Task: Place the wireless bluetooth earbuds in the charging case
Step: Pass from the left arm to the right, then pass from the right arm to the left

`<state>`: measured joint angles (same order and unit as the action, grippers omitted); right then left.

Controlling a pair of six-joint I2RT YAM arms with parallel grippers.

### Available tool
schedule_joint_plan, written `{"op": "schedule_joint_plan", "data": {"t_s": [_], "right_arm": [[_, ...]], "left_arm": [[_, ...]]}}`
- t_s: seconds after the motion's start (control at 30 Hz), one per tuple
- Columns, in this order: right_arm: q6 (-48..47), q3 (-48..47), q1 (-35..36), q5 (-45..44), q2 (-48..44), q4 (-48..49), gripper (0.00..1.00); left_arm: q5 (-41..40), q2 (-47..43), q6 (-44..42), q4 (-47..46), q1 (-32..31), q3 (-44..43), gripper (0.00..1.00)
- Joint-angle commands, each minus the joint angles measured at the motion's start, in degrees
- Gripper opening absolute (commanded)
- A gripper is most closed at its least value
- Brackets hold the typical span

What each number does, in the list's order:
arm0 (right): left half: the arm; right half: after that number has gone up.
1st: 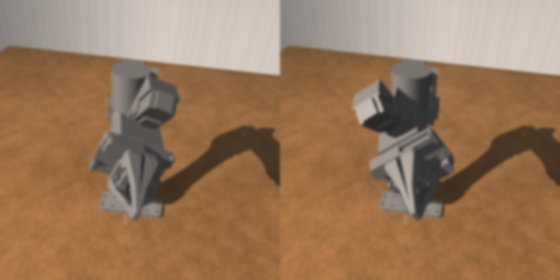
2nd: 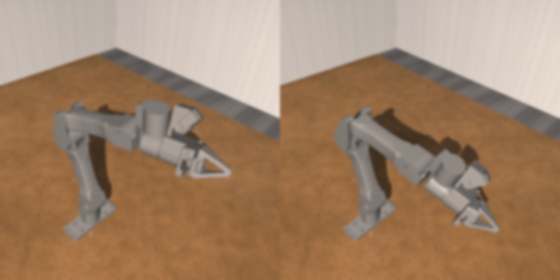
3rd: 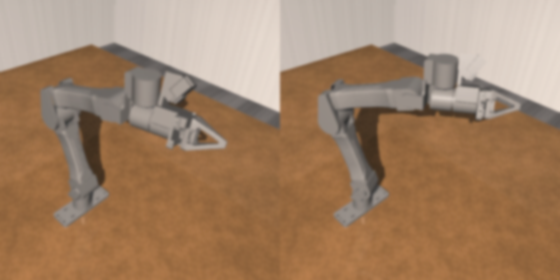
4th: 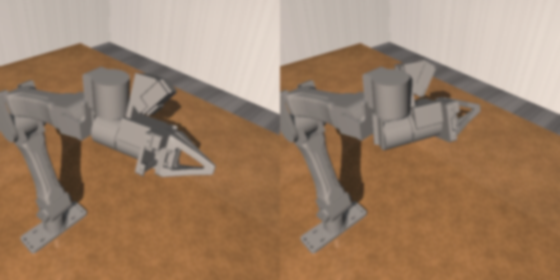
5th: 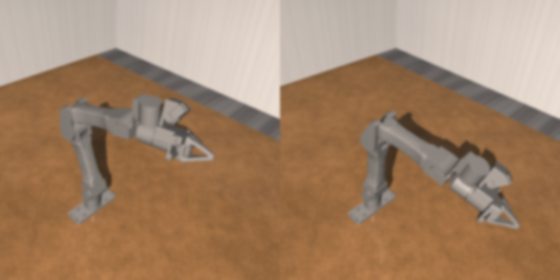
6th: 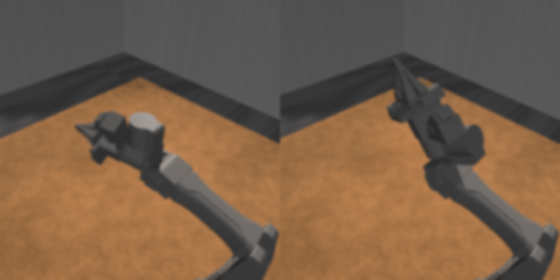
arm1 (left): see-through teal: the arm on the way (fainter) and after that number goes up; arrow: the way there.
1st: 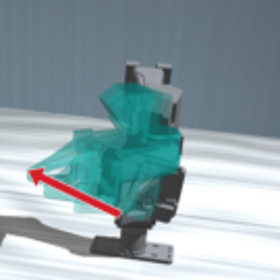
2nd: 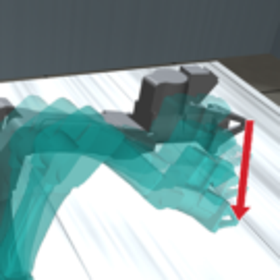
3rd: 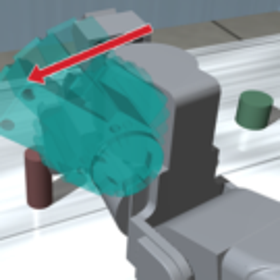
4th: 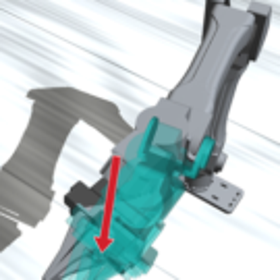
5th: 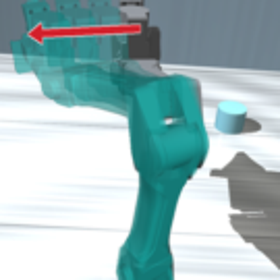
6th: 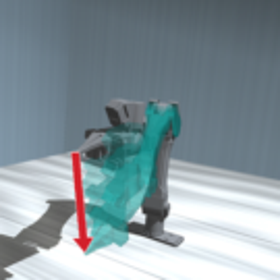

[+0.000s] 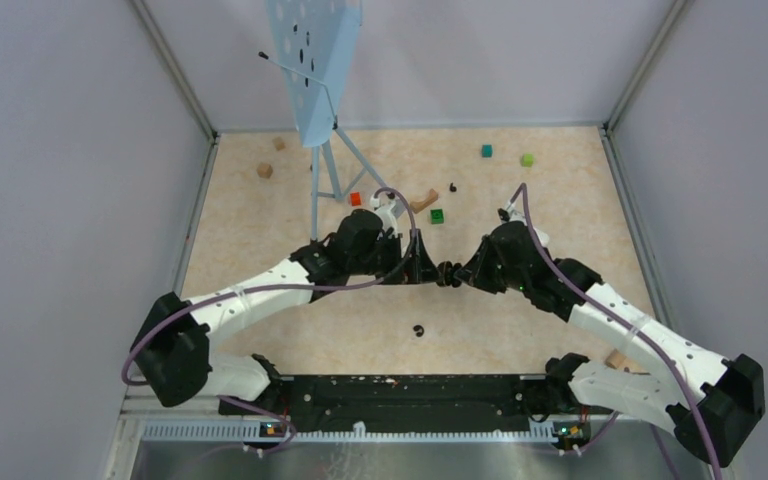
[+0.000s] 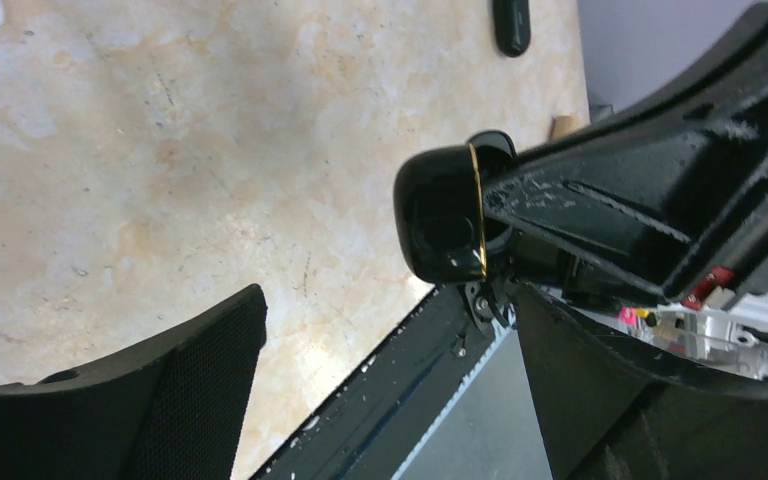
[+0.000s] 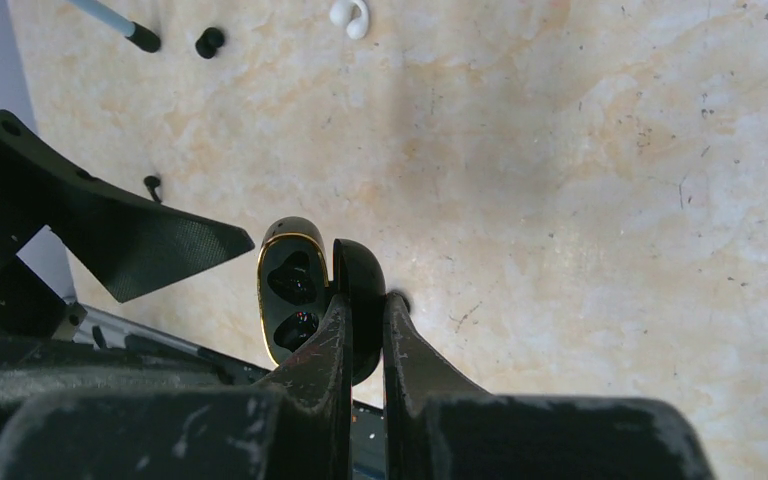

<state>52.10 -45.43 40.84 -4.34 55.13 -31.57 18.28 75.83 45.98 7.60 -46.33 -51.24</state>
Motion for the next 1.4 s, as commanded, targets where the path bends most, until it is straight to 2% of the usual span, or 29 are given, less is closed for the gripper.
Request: {"op": "schedule_joint_plan", "data": {"t_s": [0.0,0.4,0.67,1.0,1.27,1.3,1.37], "right_arm": [[-0.14,-3.10,0.93,-2.77,0.07,-0.70,0.00],[-1.15,-2.16,0.91,-1.91,-0.26,1.57,0.00],[-1.71,-2.54,0.96,-1.82,0.07,1.94,0.00],[-1.85,-1.66,0.93,-1.11,-0.57,2.04,0.00],[-1.54,-0.89,0.91,-1.37,-1.10,1.87,0.00],[-1.45,-1.04,0.91,-1.56,-1.08,1.47,0.06],[-1.82,-1.82,0.91,-2.20,-1.36,0.01,0.31]], "left_arm": [[-4.28,1.41,1.24,-4.11,-0.64,-2.82,0.95],[0.61,7.53,3.83,-10.14,-1.52,-3.30,0.88],[0.83,9.21,4.10,-10.41,-1.83,-4.43,0.69],[2.85,11.39,5.92,-12.35,-2.19,-5.28,0.60],[2.49,10.59,6.67,-12.40,-2.37,-5.01,0.38],[2.29,10.45,6.60,-12.23,-2.37,-4.93,0.35],[2.04,10.09,6.32,-11.85,-2.37,-4.80,0.29]]}}
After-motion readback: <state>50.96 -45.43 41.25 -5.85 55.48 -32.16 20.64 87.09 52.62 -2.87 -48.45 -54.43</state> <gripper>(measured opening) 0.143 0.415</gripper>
